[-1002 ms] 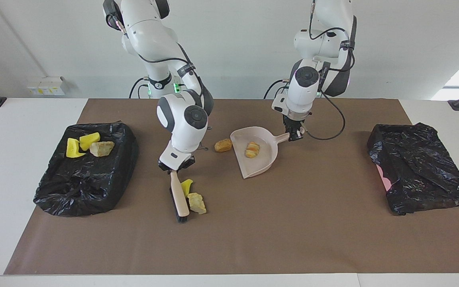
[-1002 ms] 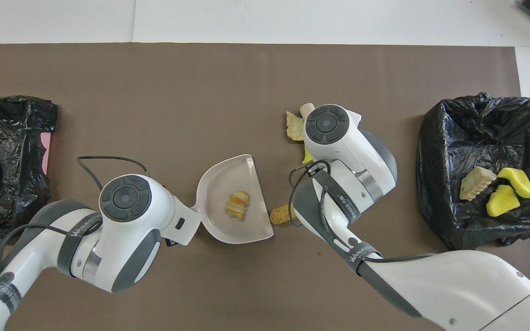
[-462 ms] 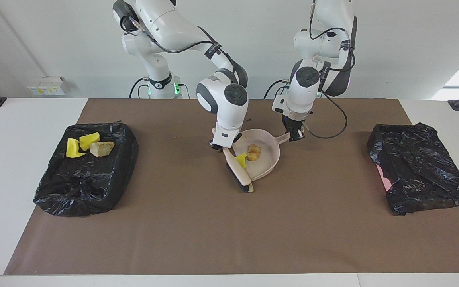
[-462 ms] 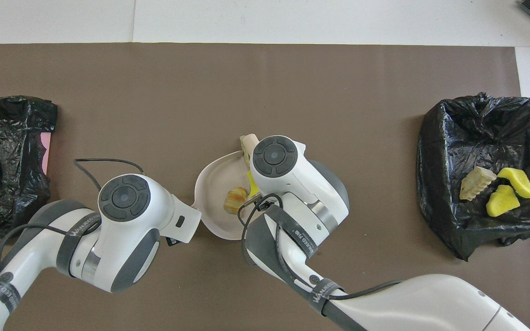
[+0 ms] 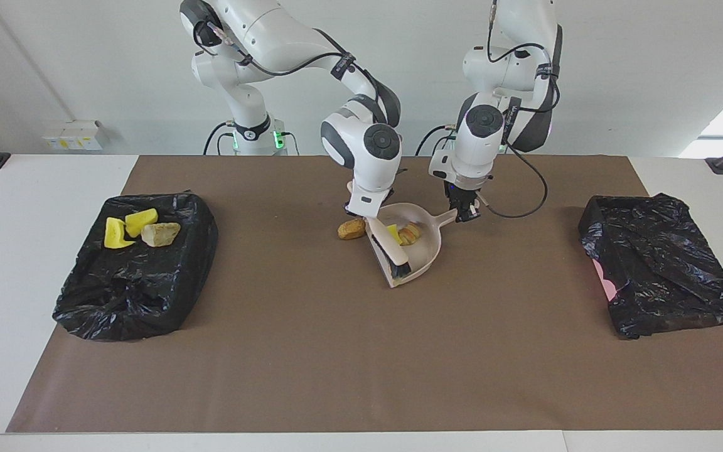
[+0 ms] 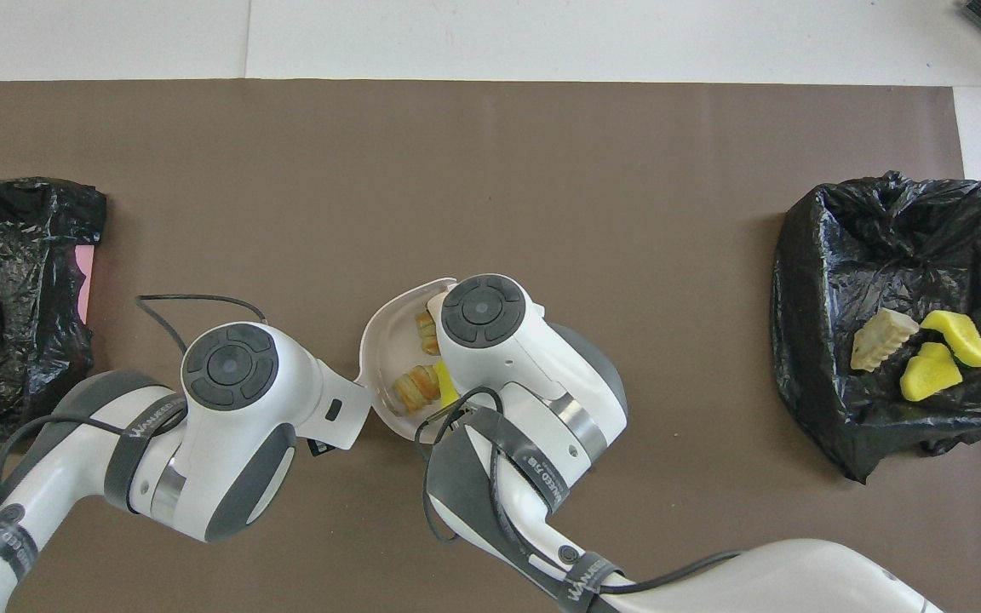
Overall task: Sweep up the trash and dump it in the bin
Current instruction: 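Sweep the sponges toward the dustpan with the right gripper brush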
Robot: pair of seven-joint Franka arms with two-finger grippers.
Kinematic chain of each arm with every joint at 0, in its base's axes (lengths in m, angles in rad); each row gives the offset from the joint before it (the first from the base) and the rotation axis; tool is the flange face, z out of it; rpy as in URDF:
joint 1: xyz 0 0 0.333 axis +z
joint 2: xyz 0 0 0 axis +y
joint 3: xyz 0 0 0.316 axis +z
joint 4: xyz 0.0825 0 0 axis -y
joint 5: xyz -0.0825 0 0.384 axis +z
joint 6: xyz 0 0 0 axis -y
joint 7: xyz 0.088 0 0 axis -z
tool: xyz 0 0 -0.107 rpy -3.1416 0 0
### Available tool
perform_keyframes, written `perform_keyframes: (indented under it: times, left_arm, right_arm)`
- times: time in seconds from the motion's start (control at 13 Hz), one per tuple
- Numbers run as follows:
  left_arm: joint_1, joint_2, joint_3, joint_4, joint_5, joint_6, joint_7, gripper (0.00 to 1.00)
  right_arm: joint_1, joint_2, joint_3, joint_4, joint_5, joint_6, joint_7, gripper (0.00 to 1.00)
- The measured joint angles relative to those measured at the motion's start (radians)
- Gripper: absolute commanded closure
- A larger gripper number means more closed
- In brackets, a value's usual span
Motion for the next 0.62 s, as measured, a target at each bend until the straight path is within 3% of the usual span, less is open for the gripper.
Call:
perform_keyframes:
  times: [0.39, 0.62]
  left_arm:
    - [0.000, 0.000, 0.000, 0.000, 0.000, 0.000, -0.004, 1.00]
    - [0.000, 0.000, 0.000, 0.000, 0.000, 0.000, 0.002, 1.00]
  right_arm:
    - [-0.106, -0.156, 0.001, -0.004, 0.090, -0.284, 0.002, 1.00]
    - [-0.104, -0.219, 0.004, -0.100, 0.091, -0.273, 0.107, 1.00]
